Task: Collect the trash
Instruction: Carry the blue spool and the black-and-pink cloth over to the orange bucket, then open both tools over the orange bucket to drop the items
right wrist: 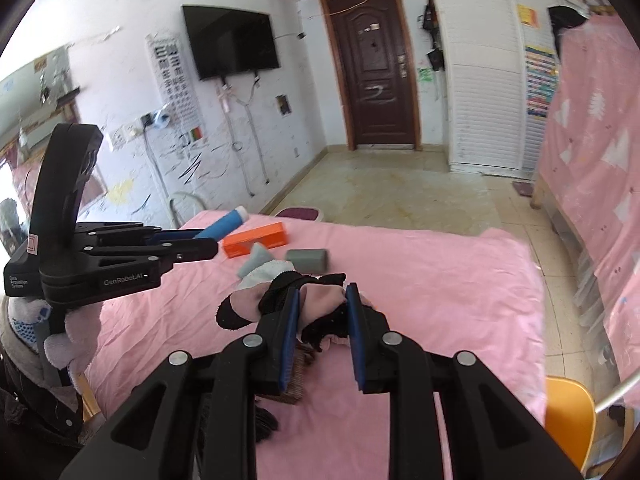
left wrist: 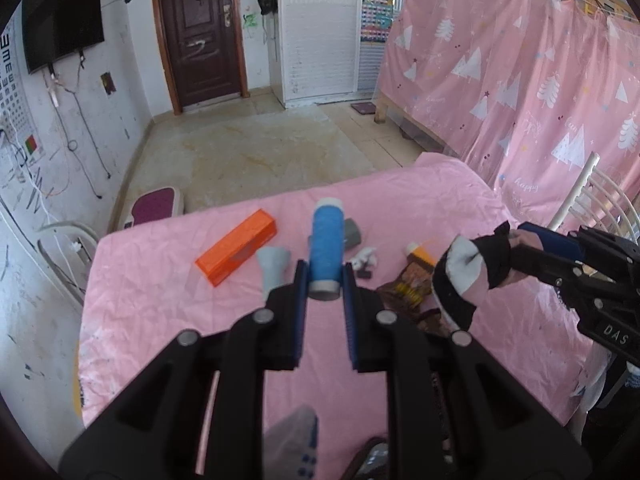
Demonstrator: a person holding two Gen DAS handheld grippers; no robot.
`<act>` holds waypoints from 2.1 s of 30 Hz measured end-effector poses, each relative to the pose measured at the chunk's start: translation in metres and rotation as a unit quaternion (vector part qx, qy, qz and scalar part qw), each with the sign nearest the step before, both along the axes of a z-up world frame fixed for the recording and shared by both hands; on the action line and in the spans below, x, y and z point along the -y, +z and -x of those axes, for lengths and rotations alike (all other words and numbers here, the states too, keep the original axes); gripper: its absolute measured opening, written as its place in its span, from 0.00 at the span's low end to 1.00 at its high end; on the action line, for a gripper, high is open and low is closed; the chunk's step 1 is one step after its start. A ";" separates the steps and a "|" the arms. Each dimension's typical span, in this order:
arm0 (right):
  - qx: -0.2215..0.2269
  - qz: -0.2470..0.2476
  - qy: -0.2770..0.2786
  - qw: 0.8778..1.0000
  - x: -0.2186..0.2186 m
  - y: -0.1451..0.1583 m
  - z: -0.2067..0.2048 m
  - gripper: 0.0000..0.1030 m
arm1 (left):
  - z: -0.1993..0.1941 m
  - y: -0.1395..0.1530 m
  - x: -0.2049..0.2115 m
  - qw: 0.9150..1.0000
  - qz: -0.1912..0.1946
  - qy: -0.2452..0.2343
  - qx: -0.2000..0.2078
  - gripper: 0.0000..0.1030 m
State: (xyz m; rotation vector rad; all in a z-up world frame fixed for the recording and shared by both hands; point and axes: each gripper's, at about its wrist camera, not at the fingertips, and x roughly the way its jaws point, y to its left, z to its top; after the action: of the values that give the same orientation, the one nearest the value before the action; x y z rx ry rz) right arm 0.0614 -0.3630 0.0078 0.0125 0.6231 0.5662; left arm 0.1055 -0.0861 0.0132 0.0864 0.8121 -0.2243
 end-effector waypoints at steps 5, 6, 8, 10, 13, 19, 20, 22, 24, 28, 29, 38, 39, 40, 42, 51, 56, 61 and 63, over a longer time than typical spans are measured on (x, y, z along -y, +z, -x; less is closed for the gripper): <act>0.009 -0.015 -0.032 0.999 0.040 0.004 0.009 0.13 | 0.001 0.010 0.031 1.000 -0.006 -0.016 0.007 0.15; 0.010 -0.019 -0.041 0.999 0.050 0.004 0.011 0.13 | 0.001 0.011 0.036 1.000 -0.007 -0.019 0.008 0.15; 0.013 -0.028 -0.061 0.998 0.072 0.004 0.013 0.13 | 0.003 0.015 0.051 1.000 -0.009 -0.028 0.009 0.15; 0.017 -0.033 -0.077 0.996 0.091 0.004 0.016 0.13 | 0.005 0.020 0.067 0.999 -0.012 -0.039 0.012 0.15; 0.023 -0.040 -0.104 0.994 0.119 0.003 0.022 0.13 | 0.008 0.027 0.091 0.998 -0.013 -0.055 0.017 0.15; 0.022 -0.040 -0.152 0.987 0.176 -0.008 0.029 0.13 | 0.013 0.038 0.146 0.995 -0.007 -0.095 0.017 0.15; 0.019 -0.041 -0.162 0.986 0.187 -0.012 0.031 0.13 | 0.013 0.038 0.157 0.995 -0.007 -0.103 0.015 0.15; 0.015 -0.043 -0.176 0.983 0.204 -0.019 0.033 0.13 | 0.013 0.037 0.178 0.993 -0.008 -0.118 0.010 0.15; 0.008 -0.047 -0.192 0.980 0.223 -0.028 0.035 0.13 | 0.013 0.035 0.197 0.991 -0.007 -0.131 0.003 0.15; -0.003 -0.052 -0.212 0.976 0.245 -0.044 0.037 0.13 | 0.011 0.028 0.241 0.987 -0.006 -0.159 -0.015 0.15; -0.007 -0.054 -0.217 0.975 0.252 -0.049 0.037 0.13 | 0.011 0.026 0.249 0.986 -0.005 -0.163 -0.020 0.15; -0.022 -0.076 -0.232 0.970 0.285 -0.069 0.039 0.13 | 0.009 0.004 0.311 0.980 -0.015 -0.194 -0.052 0.15; -0.024 -0.079 -0.232 0.969 0.288 -0.071 0.039 0.13 | 0.009 0.001 0.318 0.979 -0.016 -0.197 -0.056 0.15; -0.026 -0.081 -0.231 0.969 0.289 -0.073 0.038 0.13 | 0.009 -0.001 0.323 0.978 -0.017 -0.199 -0.057 0.15; -0.036 -0.090 -0.228 0.969 0.292 -0.078 0.036 0.16 | 0.008 -0.005 0.332 0.977 -0.018 -0.201 -0.063 0.15; -0.041 -0.102 -0.234 0.966 0.293 -0.081 0.036 0.19 | 0.009 -0.010 0.338 0.976 -0.020 -0.204 -0.071 0.15; -0.035 -0.096 -0.234 0.967 0.287 -0.075 0.036 0.21 | 0.013 0.001 0.322 0.978 -0.014 -0.201 -0.062 0.16; -0.029 -0.081 -0.224 0.971 0.265 -0.065 0.034 0.33 | 0.016 0.015 0.302 0.980 -0.004 -0.193 -0.048 0.16; -0.028 -0.079 -0.220 0.972 0.257 -0.060 0.031 0.41 | 0.016 0.019 0.293 0.981 -0.002 -0.188 -0.042 0.22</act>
State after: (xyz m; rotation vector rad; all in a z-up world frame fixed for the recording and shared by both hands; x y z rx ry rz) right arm 0.0308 -0.6201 -0.0522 0.3098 0.6053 0.1844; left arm 0.0892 -0.3790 0.0322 0.2362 0.8765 -0.5872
